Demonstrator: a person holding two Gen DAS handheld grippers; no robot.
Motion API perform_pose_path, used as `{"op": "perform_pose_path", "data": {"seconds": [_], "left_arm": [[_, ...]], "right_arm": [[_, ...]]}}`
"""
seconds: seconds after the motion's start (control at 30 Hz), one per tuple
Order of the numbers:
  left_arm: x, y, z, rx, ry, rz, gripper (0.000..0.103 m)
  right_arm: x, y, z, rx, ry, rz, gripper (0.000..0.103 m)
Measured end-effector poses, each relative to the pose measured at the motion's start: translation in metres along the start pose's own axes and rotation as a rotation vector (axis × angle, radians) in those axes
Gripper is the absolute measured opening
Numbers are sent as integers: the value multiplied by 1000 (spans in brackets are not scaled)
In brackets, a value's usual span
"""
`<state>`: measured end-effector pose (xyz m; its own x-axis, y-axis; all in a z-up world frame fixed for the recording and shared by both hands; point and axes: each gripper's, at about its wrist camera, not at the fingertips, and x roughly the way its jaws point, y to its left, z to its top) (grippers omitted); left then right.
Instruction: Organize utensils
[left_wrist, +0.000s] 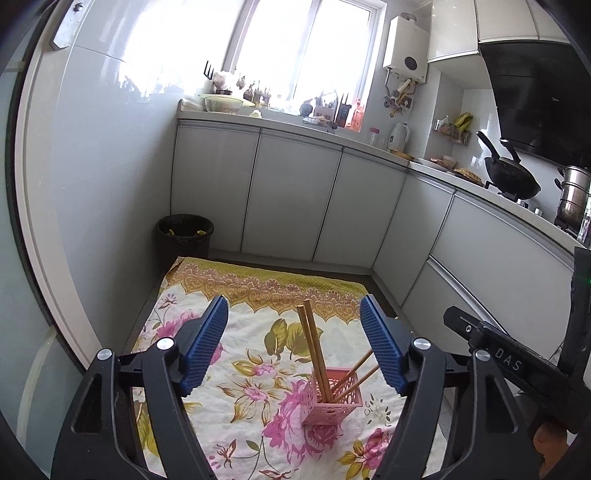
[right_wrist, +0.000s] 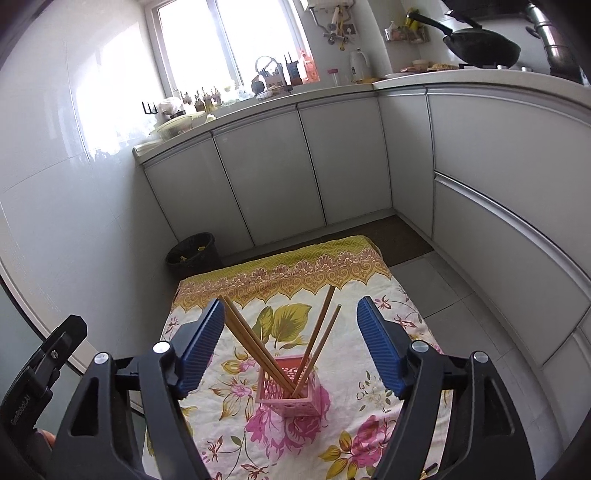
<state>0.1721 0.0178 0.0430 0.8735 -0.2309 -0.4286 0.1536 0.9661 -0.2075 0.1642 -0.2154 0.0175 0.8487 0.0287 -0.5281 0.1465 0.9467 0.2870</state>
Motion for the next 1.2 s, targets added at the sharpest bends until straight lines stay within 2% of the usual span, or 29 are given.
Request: {"op": "perform_pose_path", "data": {"seconds": [0.23,0.5,0.73,0.9,1.07,1.17,1.2], "left_arm": [[-23,-8,-15,17,-3,13,96],[-25,-24,-44,91,112,0,96],[8,-50,-94,192,342,-39,96],[42,-74,-142,272,539,-85,96],[72,-96,-185,374,690,-82,96],[89,-107,-205,426,783,-88,89],[95,-110,-212,439,816,-95,82]], "right_arm": [[-39,-21,-19,22,-10,-17,89],[-74,-68,-54,93,1,-90,96],[-89,-119,-103,140,81,-176,96],[-97,-158,-144,199,157,-245,96],[-96,-192,-179,270,244,-258,96],[-94,-203,-189,291,276,-259,96],[-93,-206,-191,297,286,-252,96]]}}
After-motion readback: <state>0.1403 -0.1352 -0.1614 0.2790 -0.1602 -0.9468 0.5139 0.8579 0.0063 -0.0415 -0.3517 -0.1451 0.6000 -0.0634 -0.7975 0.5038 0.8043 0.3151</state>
